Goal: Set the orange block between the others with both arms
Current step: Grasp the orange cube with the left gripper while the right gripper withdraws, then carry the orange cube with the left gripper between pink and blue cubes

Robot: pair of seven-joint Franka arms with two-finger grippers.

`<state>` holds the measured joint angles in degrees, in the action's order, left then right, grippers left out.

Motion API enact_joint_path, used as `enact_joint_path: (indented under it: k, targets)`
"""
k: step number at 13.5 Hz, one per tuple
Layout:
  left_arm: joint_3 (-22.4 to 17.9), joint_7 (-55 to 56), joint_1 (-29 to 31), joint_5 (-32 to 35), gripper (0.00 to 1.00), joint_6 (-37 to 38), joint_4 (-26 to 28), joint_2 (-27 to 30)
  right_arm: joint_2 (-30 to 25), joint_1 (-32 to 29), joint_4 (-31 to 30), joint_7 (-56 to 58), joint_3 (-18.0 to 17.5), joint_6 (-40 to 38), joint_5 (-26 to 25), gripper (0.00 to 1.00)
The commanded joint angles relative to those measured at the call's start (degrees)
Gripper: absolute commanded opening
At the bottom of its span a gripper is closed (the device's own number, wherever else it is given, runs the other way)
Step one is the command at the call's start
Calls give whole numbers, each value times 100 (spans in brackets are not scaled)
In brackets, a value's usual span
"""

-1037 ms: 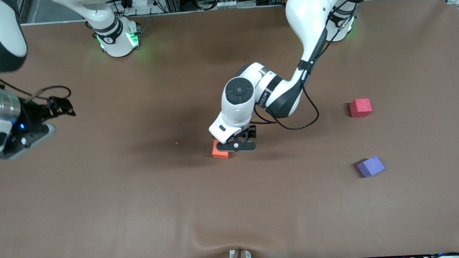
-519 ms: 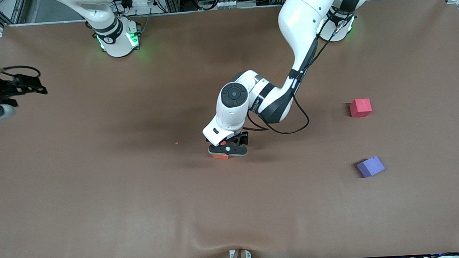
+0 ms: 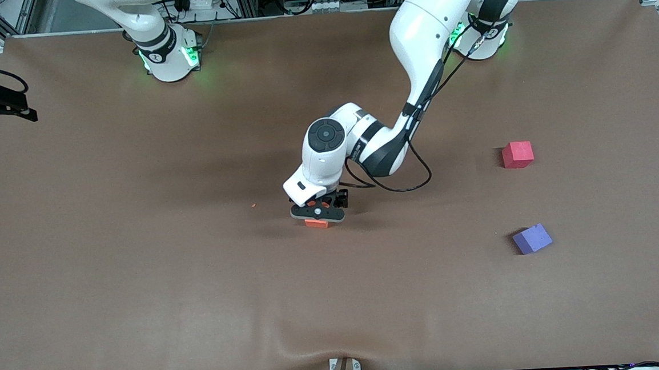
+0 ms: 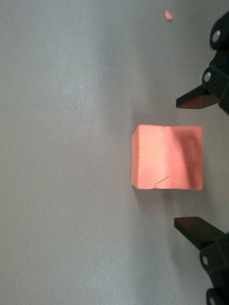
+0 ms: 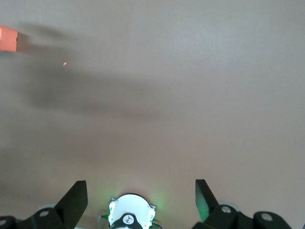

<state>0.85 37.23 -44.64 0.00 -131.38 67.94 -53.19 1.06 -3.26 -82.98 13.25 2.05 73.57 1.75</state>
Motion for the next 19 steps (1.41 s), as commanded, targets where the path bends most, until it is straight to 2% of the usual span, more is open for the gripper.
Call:
enact_joint_path:
  k: [1, 4, 7, 9, 10, 12, 14, 15, 16, 17, 19]
  targets:
    - [-225, -14, -142, 0, 100, -186, -246, -245, -158, 98, 133, -873, 32, -36, 88, 100]
    - [-199, 82, -142, 0, 100, -204, -246, -280, -405, 80, 133, -1368, 49, -18, 124, 100]
    - [-234, 241, -203, 0, 100, -213, -246, -289, -405, -34, 133, -1439, 94, 201, 334, 100]
    - [-243, 241, -203, 0, 100, -344, -238, -315, -362, -261, 125, -1422, 76, 211, 807, 100]
    - [-217, 241, -203, 0, 100, -362, -238, -385, -335, -245, 125, -1379, 59, 272, 870, 100]
    - [-208, 276, -203, 0, 100, -371, -238, -403, -326, -140, 125, -1396, 15, 500, 757, 100]
    - [-243, 285, -203, 0, 81, -371, -229, -412, -344, -140, 125, -1395, 23, 457, 599, 100]
    - [-252, 276, -203, 0, 59, -371, -229, -438, -361, -131, 125, -1422, 6, 439, 372, 100]
    - [-321, 180, -203, 18, 6, -371, -212, -464, -370, -87, 125, -1431, 6, 413, 204, 100]
    - [-383, 162, -212, 18, 0, -362, -203, -465, -379, -70, 125, -1431, 6, 404, 151, 100]
    - [-392, 170, -134, 18, 0, -153, -176, -272, -379, -69, 125, -1440, 23, 256, 150, 100]
